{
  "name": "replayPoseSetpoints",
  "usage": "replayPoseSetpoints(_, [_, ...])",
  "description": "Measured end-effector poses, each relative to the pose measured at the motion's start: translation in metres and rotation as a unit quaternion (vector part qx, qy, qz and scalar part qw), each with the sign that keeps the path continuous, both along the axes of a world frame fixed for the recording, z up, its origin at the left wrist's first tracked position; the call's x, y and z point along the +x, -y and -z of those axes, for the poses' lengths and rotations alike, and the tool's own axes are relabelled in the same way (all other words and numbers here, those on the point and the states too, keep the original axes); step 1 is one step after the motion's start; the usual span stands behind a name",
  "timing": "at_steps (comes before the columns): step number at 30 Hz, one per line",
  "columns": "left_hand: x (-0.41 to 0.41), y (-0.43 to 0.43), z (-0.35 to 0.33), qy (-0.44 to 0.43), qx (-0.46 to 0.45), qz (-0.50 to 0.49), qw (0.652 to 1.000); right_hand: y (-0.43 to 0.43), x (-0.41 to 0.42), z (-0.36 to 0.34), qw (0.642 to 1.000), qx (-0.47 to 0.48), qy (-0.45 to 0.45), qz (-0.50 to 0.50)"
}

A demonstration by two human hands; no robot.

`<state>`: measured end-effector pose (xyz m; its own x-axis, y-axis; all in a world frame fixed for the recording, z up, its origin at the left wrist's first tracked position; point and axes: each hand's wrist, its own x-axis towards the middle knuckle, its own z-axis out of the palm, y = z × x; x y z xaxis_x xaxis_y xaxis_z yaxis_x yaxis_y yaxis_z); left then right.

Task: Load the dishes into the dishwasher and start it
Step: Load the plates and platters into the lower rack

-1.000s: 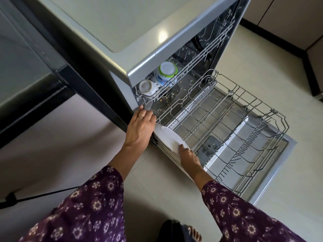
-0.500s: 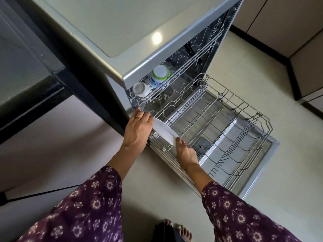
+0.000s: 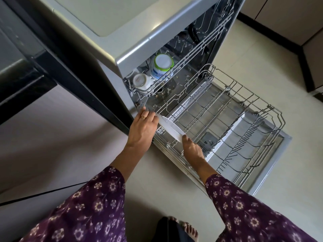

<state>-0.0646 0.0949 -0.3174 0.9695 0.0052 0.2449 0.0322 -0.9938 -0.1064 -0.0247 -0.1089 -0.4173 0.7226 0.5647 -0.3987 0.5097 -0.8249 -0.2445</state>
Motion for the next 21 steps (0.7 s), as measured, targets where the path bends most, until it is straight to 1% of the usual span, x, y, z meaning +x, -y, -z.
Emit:
replayPoseSetpoints(5, [-0.006,-0.005,0.006,0.008,-0.011,0.000,1.000,-0.006,0.002,0.011,0.999,-0.035,-0.020,0.029])
replayPoseSetpoints(12, [-0.017,-0.006,0.001,-0.017,-0.022,-0.005,1.000,-0.008,0.002,0.010,0.997,-0.026,-0.048,0.058])
replayPoseSetpoints(16, [-0.021,-0.006,-0.018,-0.024,-0.014,-0.003,1.000,-0.013,-0.005,-0.006,0.997,-0.014,-0.035,0.073])
replayPoseSetpoints(21, [-0.022,-0.006,-0.060,-0.007,0.004,-0.009,1.000,-0.022,-0.008,-0.047,0.996,-0.016,-0.051,0.074])
